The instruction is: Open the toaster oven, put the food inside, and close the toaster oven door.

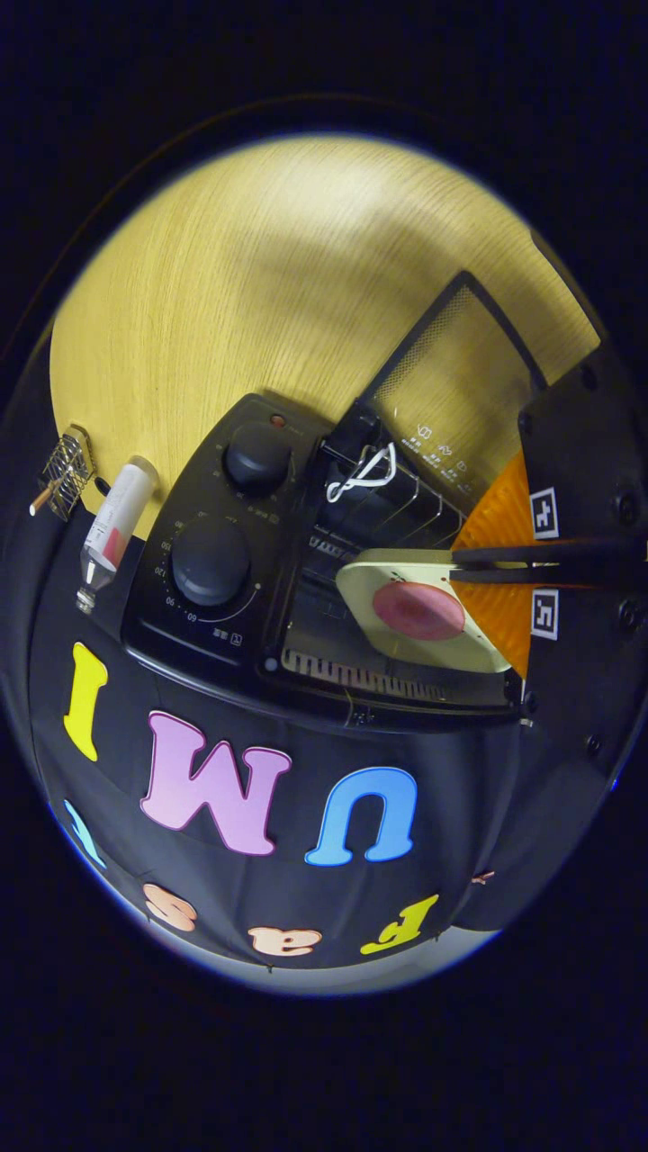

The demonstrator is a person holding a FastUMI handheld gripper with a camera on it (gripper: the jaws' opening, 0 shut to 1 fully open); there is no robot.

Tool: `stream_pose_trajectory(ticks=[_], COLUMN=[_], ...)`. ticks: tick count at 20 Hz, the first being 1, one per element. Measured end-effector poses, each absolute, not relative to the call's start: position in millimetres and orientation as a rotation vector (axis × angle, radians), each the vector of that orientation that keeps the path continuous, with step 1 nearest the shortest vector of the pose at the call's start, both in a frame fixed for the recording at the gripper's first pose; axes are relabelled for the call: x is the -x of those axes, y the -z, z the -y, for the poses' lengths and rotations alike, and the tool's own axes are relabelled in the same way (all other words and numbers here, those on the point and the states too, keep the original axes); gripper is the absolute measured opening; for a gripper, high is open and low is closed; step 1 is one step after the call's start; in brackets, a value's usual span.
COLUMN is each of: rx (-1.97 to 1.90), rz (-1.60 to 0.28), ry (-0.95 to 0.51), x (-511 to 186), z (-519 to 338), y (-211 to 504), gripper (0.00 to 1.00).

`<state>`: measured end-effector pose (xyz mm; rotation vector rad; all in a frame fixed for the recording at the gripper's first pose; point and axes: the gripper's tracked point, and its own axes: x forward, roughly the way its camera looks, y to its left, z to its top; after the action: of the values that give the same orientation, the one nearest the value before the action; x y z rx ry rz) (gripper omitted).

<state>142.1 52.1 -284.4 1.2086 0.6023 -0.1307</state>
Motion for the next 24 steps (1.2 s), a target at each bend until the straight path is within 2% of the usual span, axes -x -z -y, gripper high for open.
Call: stream_pose_trajectory(ticks=[8, 14, 19, 20, 23, 24], rx=[-1.188, -1.087, -1.022, -1.003, -0.896, -0.841], rz=[-0.576, -0.534, -0.575, -0.567, -0.555, -0.565], ry=[0.134, 0.186, 0.139, 0.131, 0.103, 0.088], x=[-177, -166, -135, -127, -101, -91], z=[-66, -57, -67, -68, -72, -75], y=[288, 277, 263, 257, 243, 241], gripper=[0.06, 0.08, 0.81, 0.91, 0.99, 0.99])
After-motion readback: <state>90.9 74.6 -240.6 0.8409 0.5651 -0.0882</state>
